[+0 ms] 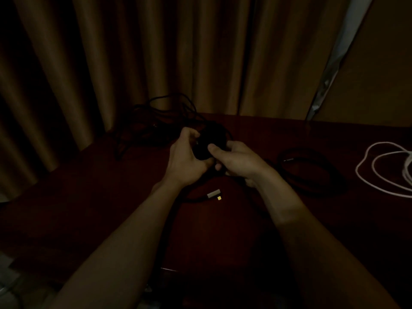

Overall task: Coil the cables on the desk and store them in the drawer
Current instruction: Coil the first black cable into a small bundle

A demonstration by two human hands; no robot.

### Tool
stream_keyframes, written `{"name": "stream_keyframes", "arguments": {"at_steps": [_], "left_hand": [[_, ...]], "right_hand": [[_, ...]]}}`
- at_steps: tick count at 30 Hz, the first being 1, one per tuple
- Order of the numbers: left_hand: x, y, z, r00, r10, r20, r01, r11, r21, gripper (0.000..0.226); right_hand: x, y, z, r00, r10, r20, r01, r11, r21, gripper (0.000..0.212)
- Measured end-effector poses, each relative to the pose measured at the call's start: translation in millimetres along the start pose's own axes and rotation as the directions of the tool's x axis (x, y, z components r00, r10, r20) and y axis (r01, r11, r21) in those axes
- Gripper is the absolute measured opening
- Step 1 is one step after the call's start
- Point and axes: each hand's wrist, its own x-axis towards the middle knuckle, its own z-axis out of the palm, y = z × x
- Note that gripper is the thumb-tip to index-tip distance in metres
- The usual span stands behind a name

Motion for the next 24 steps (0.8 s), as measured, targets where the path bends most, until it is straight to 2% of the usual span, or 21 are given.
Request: {"name": "stream_keyframes", "arguments": {"at_steps": [3,6,9,15,17,19,21,24], "left_hand": [[2,-2,1,0.997,0.012,0.073,-0.015,0.999,0.038,0.068],[4,-4,2,0.994,0.03,0.102,-0.039,0.996,0.08,0.053],[4,-5,1,0.995,0.035,0.092,-0.042,0.996,0.072,0.048],[3,-5,-2,0.989,0.054,0.134,-0.045,0.997,-0.07,0.048],[3,-5,-1,0.985,0.063,0.161,-0.051,0.996,-0.079,0.059],[2,-5,0,0.983,0.076,0.165,-0.062,0.994,-0.089,0.064],[1,-4,0,0.983,0.083,0.163,-0.068,0.993,-0.1,0.06],[1,-2,-2,0.981,0.075,0.18,-0.057,0.993,-0.104,0.057]], "right_hand": [[0,-3,-7,0.995,0.029,0.092,-0.019,0.994,-0.105,0.04],[1,-10,-12,0.982,0.087,0.165,-0.042,0.965,-0.259,0.041],[4,-17,-15,0.972,0.121,0.203,-0.038,0.928,-0.371,0.048],[9,-17,-18,0.932,0.149,0.331,0.006,0.905,-0.425,0.072],[8,-20,-22,0.923,0.203,0.328,-0.016,0.87,-0.493,0.066],[9,-23,-27,0.921,0.225,0.318,-0.02,0.842,-0.539,0.049],[15,-19,-28,0.93,0.193,0.312,-0.015,0.869,-0.494,0.039],[24,-4,-23,0.962,0.1,0.254,-0.044,0.975,-0.218,0.037]]}}
